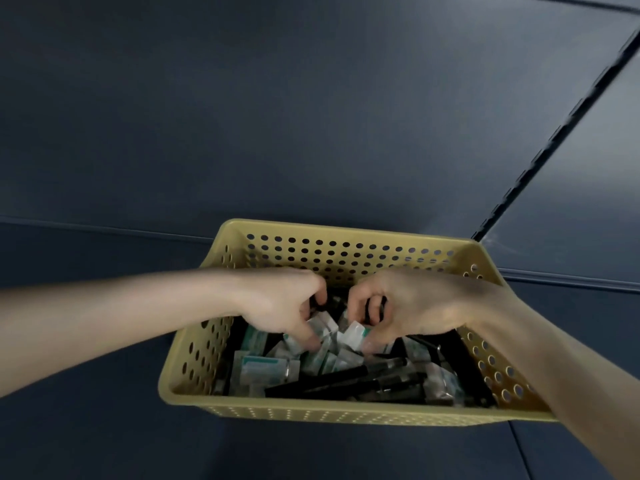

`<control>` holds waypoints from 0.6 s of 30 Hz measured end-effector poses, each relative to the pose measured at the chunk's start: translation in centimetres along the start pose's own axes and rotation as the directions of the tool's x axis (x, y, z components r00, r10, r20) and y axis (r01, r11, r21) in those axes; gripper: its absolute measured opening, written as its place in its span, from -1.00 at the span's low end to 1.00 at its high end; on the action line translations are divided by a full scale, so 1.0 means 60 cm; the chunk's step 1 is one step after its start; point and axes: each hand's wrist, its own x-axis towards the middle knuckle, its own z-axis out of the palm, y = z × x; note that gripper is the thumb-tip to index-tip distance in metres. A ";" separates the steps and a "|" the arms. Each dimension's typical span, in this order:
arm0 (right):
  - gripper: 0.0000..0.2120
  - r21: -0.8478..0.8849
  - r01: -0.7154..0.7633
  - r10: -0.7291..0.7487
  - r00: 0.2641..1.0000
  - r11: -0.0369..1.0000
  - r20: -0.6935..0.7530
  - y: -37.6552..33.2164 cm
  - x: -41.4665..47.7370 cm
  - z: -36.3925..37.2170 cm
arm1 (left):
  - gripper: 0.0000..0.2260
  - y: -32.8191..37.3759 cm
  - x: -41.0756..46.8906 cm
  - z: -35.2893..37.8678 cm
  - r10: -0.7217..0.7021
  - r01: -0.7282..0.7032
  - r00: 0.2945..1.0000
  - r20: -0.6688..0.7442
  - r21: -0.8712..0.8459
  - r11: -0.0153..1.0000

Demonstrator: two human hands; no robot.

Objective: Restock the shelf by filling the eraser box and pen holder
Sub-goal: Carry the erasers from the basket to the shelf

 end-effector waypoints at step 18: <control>-0.80 -0.223 -0.055 0.073 0.995 0.973 0.071 -0.011 0.006 0.002 | -0.55 -0.008 0.004 0.004 -0.015 0.036 0.997 0.073 -0.297 0.954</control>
